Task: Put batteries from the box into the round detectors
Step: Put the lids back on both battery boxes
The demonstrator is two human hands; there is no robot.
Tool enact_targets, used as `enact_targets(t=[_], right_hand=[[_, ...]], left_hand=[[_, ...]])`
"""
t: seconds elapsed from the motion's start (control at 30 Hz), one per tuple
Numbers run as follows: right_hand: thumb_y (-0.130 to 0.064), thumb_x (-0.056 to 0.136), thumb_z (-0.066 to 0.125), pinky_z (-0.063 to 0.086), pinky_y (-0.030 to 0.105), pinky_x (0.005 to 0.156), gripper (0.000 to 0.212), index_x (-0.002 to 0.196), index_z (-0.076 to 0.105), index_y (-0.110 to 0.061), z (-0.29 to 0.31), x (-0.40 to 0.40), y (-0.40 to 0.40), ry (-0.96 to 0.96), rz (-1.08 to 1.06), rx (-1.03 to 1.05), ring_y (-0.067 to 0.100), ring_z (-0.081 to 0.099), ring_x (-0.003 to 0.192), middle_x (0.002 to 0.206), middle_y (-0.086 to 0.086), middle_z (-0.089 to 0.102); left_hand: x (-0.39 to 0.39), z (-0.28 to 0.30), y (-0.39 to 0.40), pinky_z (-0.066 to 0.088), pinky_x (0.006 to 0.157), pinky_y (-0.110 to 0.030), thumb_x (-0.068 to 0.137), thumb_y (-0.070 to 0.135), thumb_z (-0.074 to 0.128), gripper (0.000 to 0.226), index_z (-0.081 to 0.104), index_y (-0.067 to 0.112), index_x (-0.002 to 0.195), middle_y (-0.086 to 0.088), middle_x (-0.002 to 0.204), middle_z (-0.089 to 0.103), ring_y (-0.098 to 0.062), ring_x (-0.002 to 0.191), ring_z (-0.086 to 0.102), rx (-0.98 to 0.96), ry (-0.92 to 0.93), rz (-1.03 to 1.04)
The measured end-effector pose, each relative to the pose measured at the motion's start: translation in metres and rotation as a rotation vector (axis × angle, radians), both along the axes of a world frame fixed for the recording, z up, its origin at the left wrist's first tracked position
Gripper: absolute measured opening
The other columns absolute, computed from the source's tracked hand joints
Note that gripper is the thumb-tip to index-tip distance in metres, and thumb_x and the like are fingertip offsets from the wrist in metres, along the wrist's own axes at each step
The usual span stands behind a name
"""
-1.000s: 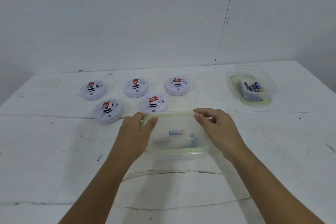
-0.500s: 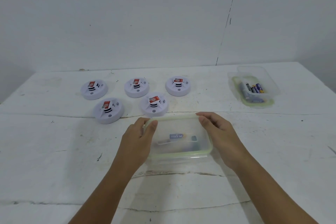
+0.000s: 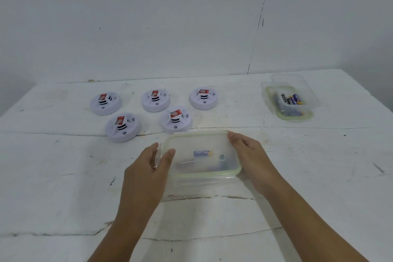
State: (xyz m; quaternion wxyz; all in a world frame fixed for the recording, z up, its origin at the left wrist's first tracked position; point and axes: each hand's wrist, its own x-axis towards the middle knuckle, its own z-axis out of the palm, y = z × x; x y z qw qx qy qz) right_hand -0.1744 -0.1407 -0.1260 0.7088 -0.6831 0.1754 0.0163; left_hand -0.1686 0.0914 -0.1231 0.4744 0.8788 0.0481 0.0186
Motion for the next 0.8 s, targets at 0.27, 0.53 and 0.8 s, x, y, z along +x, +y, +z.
enact_targets(t=[0.27,0.53,0.8], right_hand=[[-0.039,0.110,0.044,0.056,0.021,0.059,0.038,0.100,0.076,-0.021,0.000,-0.001,0.002,0.035,0.011,-0.010,0.007,0.074,0.073,0.090,-0.003,0.080],[-0.052,0.108,0.039,0.054,0.024,0.063,0.048,0.106,0.073,-0.019,0.004,-0.003,0.008,0.103,0.006,-0.045,0.011,0.073,0.075,0.098,0.004,0.078],[-0.056,0.104,0.049,0.036,0.036,0.104,0.066,0.163,0.027,-0.035,0.005,-0.002,0.011,0.199,0.017,0.013,0.017,0.034,0.150,0.163,-0.013,0.032]], left_hand=[[-0.004,-0.007,-0.003,0.054,0.094,-0.033,0.107,0.051,0.043,0.037,0.067,0.039,0.133,0.019,0.115,0.074,-0.004,0.109,0.067,-0.245,0.189,-0.069],[-0.008,-0.010,-0.010,0.051,0.088,-0.027,0.109,0.043,0.042,0.030,0.069,0.041,0.122,0.024,0.108,0.074,0.000,0.106,0.067,-0.405,0.220,-0.035],[-0.010,-0.014,-0.016,0.046,0.112,-0.040,0.108,0.051,0.037,0.042,0.061,0.037,0.140,0.023,0.126,0.067,-0.003,0.122,0.060,-0.323,0.152,0.004]])
